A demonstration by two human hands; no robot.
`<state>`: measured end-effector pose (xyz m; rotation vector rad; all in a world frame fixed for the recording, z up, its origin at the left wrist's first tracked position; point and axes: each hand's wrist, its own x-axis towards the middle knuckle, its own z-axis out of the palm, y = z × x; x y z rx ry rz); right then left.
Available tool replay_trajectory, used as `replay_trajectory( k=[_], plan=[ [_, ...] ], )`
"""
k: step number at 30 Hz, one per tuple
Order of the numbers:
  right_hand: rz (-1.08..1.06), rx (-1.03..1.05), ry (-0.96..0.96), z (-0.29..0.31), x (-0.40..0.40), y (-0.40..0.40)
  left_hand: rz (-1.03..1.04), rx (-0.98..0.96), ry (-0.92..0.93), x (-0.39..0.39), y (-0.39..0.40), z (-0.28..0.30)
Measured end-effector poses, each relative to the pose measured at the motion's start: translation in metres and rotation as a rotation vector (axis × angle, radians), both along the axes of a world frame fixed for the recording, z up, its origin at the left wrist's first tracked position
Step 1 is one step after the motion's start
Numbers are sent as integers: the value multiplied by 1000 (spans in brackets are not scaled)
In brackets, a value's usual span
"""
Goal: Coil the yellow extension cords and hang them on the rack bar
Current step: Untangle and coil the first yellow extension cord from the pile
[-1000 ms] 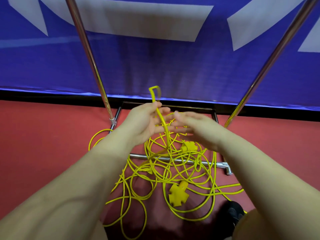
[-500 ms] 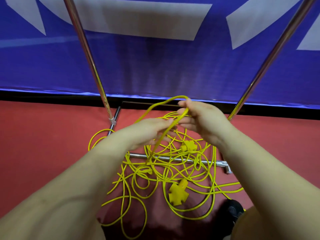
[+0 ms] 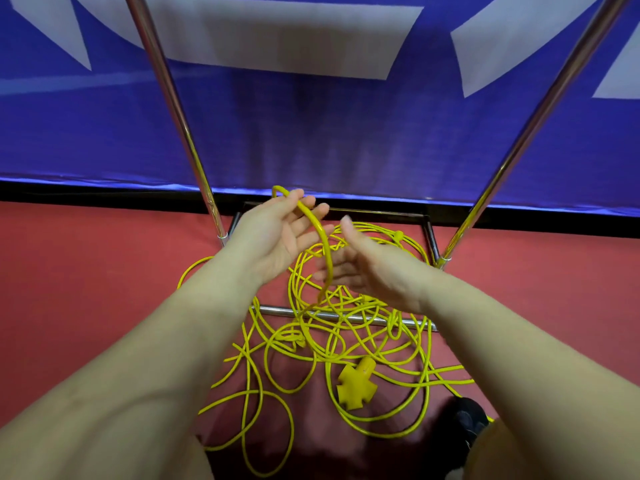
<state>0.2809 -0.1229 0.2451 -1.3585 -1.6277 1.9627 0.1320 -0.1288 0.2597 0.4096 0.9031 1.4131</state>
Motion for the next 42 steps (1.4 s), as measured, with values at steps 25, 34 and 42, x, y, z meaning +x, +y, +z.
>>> replay_trajectory(
  k=[25,34,42],
  plan=[
    [48,312,-102,-3,14,2,-221,74,304,8,-3,-8],
    [-408,123,290,17,21,17,-932,67,1336,5,-12,-31],
    [-292,257,76,11,25,19,-540,38,812,5,-7,-21]
  ],
)
